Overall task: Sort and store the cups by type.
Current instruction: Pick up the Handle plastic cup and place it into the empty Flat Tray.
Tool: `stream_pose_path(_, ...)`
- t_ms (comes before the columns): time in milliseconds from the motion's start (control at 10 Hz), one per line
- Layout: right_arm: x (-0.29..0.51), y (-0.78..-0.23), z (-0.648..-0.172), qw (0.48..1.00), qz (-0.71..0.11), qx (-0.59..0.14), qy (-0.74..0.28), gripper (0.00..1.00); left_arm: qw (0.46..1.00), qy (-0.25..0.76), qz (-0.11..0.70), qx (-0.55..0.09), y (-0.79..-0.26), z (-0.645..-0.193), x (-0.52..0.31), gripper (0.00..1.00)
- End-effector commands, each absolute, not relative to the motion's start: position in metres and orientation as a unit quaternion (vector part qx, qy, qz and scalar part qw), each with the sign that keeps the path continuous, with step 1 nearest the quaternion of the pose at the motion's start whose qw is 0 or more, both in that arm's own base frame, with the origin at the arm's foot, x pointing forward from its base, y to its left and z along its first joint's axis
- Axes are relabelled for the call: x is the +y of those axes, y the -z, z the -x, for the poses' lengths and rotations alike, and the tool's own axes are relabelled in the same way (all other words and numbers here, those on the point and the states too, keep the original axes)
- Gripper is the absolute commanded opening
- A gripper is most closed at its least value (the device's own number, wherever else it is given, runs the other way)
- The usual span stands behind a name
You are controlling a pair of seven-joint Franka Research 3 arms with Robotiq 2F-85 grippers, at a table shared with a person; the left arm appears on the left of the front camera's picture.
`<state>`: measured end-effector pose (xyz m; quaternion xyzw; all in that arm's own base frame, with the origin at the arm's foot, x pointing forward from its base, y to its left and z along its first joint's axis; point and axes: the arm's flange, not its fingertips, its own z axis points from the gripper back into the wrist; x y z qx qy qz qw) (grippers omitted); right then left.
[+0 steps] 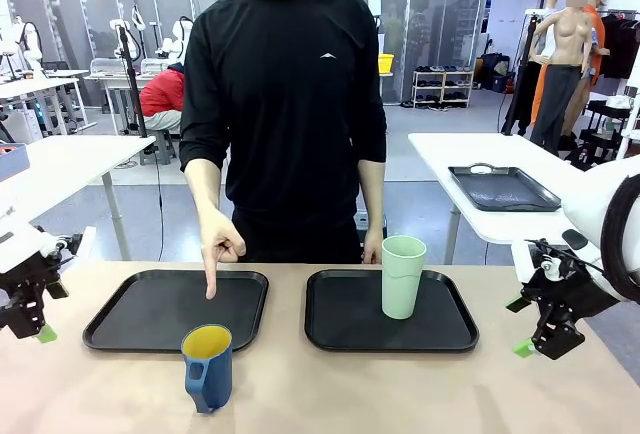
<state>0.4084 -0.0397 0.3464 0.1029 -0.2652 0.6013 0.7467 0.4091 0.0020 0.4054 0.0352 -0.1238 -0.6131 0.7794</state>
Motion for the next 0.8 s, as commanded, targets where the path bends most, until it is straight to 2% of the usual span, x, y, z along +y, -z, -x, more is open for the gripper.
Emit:
stream_pose_path(0, -0.039, -0.347, -0.408, 0.743, -0.100, -0.267, -0.605, 1.00, 0.785, 0.606, -0.036, -0.125, -0.405, -0.411, 0.001, 1.00)
stream_pose_path(200, -0.039, -0.347, -0.408, 0.743, -0.100, -0.267, -0.605, 1.00, 0.780, 0.613, -0.035, -0.124, -0.405, -0.409, 0.002, 1.00)
stream_pose_path(400, -0.039, -0.347, -0.408, 0.743, -0.100, -0.267, -0.605, 1.00, 0.720, 0.676, -0.001, -0.159, -0.401, -0.415, -0.011, 1.00)
stream_pose_path(600, -0.039, -0.347, -0.408, 0.743, -0.100, -0.267, -0.605, 1.00, 0.699, 0.691, 0.017, -0.182, -0.398, -0.412, -0.033, 1.00)
stream_pose_path(700, -0.039, -0.347, -0.408, 0.743, -0.100, -0.267, -0.605, 1.00, 0.690, 0.703, 0.028, -0.171, -0.391, -0.413, -0.049, 1.00)
